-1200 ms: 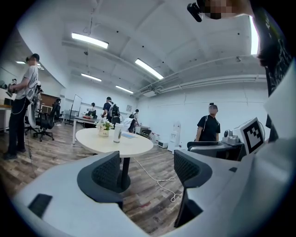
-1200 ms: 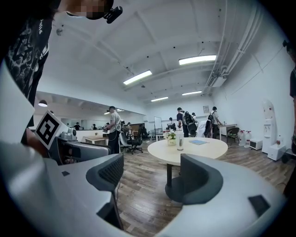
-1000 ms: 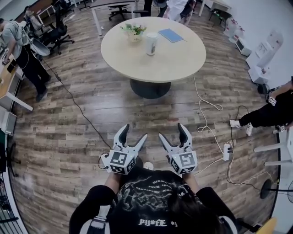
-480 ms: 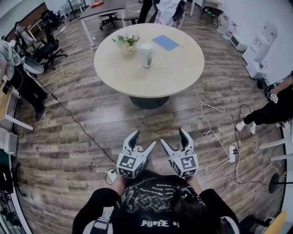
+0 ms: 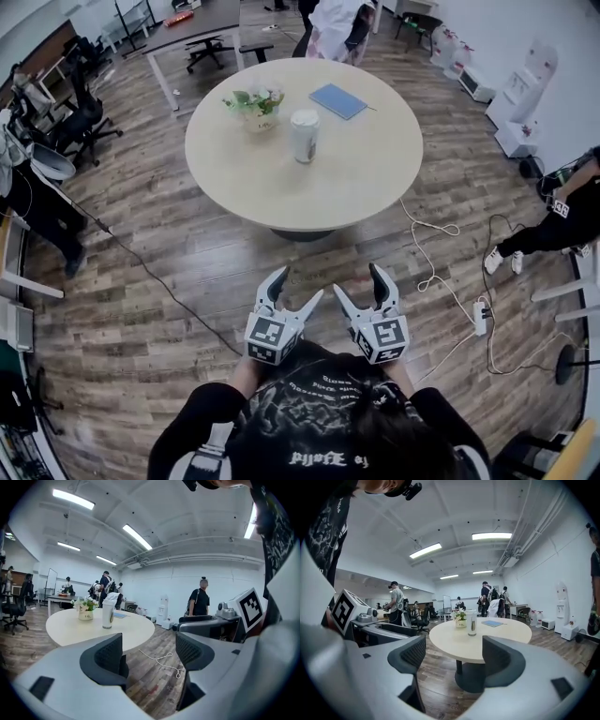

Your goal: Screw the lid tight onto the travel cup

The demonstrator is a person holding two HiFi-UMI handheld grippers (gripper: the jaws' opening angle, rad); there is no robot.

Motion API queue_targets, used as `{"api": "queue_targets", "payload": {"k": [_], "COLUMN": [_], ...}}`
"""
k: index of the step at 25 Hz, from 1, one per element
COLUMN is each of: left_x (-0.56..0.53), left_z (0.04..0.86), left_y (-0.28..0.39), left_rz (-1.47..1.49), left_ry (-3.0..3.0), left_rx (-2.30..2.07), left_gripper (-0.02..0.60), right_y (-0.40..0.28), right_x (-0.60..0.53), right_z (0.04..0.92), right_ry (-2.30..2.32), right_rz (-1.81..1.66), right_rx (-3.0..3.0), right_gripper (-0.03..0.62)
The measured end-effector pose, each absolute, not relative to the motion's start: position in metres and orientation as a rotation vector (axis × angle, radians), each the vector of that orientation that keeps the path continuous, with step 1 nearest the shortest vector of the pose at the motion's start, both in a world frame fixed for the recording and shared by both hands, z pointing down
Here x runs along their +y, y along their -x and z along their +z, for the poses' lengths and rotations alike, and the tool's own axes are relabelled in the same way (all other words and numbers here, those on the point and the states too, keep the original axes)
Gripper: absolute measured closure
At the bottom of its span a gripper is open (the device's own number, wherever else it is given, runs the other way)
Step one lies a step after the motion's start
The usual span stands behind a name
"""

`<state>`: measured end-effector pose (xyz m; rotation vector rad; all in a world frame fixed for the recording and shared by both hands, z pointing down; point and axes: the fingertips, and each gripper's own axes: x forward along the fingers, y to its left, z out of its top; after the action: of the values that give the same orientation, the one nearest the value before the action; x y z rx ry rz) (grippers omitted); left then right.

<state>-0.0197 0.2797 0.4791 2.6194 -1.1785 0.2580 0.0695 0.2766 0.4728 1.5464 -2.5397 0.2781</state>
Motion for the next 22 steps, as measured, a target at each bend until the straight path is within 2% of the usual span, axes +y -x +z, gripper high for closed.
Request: {"api": "queue_targets", "payload": {"k": [6, 22], "left_x": [0.233, 0.148], "left_z": [0.488, 0.513], "left_y": [0.041, 0.061], "left_rz": [0.298, 0.312], "left_ry": [-2.652, -2.562], "left_rx": [-1.131, -1.151], "left_gripper": [0.213, 0.213], "right_y": [-0.044, -0.047], "right_x": [0.232, 0.136], "right_z": [0.478, 0.485], "right_ry": [-1.57, -1.55], "right_rz": [0.279, 0.347], "right_rx": [-2.519, -2.554], "right_gripper": [0.23, 0.235]}}
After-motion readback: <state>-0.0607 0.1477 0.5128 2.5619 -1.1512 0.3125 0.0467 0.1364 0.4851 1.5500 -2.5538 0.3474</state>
